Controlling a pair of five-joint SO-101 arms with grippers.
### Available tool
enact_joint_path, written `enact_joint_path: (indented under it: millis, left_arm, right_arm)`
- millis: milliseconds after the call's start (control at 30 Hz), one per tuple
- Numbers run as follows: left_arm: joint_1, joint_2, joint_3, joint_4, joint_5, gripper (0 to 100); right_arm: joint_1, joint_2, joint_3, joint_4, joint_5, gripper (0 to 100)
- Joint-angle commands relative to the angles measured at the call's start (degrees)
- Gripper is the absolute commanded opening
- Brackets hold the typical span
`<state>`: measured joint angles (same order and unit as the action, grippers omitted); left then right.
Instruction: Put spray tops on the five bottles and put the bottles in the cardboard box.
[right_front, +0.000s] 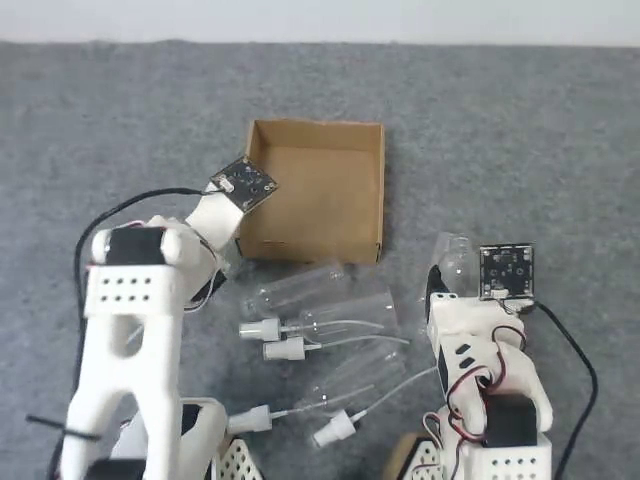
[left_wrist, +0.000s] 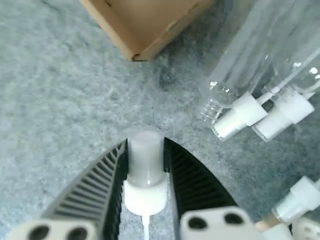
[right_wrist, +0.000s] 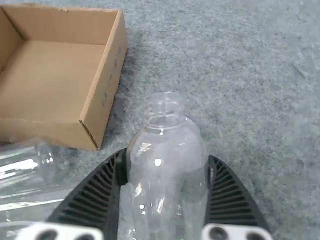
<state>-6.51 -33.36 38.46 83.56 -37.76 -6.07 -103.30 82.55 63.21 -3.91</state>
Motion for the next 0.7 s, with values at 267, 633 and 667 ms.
enact_joint_path:
  millis: [267,633,667]
  left_arm:
    - [0.0,-17.67,-2.07,0.53,18.37,1]
    - [0.09,-29.1,-1.98,-2.55,41.32,1]
    - [0.09,-29.98,-1.98,-2.9,42.55,1]
  right_arm:
    - [0.92,-0.84,-2.46,-1.36,-1.49,10.9]
    - [1.01,-0.84,-2.11,-3.3,-6.86,11.0]
    - [1.01,-0.84,-2.11,-3.3,-6.95,11.0]
